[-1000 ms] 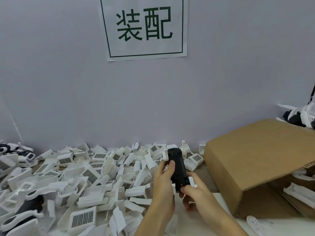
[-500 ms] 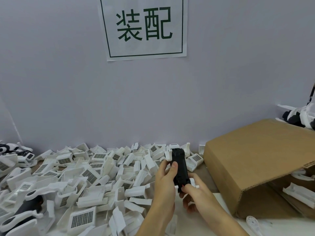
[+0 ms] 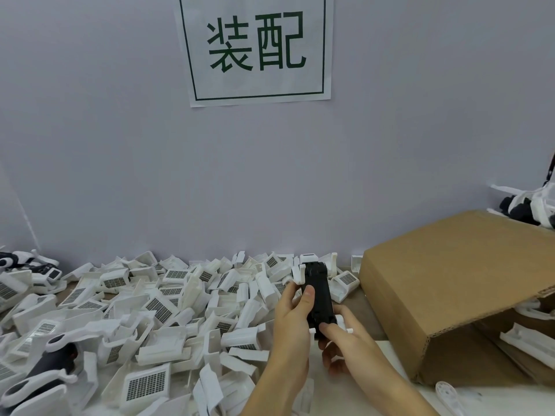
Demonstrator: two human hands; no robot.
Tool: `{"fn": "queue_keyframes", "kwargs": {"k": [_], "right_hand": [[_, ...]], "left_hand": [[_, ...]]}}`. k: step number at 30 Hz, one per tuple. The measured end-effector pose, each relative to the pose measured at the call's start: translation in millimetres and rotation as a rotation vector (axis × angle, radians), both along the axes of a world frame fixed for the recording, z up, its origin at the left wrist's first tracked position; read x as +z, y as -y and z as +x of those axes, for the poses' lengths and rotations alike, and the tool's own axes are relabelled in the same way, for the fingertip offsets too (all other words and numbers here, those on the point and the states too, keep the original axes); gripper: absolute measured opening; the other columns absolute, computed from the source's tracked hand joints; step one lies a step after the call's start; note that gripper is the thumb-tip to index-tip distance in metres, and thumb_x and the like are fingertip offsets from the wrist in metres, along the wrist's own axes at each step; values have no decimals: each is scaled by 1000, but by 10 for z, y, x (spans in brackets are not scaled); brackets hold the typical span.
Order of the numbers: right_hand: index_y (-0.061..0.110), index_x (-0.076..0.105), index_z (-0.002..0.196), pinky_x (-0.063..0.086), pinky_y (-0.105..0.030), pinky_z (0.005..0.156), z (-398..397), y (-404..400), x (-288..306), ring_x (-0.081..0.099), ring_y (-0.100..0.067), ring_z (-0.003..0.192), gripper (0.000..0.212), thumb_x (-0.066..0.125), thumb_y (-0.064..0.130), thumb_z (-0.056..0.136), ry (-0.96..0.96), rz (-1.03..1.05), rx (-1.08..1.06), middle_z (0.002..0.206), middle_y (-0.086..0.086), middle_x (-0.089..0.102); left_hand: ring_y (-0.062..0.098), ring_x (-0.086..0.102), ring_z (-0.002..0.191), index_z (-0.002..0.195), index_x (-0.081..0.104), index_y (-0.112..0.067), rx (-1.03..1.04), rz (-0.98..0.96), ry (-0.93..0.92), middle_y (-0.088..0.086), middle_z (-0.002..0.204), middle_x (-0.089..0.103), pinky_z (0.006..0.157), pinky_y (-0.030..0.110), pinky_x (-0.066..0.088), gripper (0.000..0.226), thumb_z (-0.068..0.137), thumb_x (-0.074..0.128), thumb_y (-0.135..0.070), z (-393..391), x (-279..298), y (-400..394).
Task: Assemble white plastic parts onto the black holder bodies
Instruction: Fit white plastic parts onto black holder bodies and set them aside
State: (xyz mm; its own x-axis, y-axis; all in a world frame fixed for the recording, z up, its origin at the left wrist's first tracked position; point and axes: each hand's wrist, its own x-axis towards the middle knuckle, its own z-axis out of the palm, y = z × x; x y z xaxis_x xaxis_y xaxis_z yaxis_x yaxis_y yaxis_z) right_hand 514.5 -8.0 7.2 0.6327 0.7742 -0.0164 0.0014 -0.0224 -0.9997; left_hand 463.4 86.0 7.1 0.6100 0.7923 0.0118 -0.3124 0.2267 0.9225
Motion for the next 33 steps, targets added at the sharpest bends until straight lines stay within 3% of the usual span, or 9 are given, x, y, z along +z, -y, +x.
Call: {"fn": "queue_keyframes", "kwargs": {"k": [6,15,20,27,33], "right_hand": [[22,60,114,39,-29,51,10,10,3,50,-21,56,26,50,5,97,-7,17,13,68,-7,57],[26,60,113,42,-27,49,14,6,2,54,-17,55,28,51,6,96,37,-34,4,71,-6,59],[29,58,114,43,-24,48,11,20,16,55,-14,53,25,52,11,98,66,-55,-4,73,-5,60],[27,59,113,41,-28,49,1,7,8,54,-19,55,17,55,17,100,16,-12,-2,71,-7,58],[21,59,114,40,-29,48,24,-1,-7,51,-20,52,23,52,7,98,-29,7,16,69,-9,56]], "left_hand": [[31,66,98,125,61,-10,-11,19,12,16,108,72,82,47,49,28,100,60,-22,-9,6,3],[34,68,99,116,65,-14,-6,22,1,11,101,74,76,44,50,18,100,60,-23,-19,29,11],[27,69,83,103,68,-17,-12,43,1,9,91,74,60,38,51,11,101,59,-23,-32,22,6],[36,69,102,108,70,-19,-2,27,-10,11,101,75,84,51,53,13,99,62,-23,-14,-5,8],[39,66,111,133,58,-12,6,-3,-7,15,114,72,94,55,50,35,100,61,-23,-19,18,20]]}}
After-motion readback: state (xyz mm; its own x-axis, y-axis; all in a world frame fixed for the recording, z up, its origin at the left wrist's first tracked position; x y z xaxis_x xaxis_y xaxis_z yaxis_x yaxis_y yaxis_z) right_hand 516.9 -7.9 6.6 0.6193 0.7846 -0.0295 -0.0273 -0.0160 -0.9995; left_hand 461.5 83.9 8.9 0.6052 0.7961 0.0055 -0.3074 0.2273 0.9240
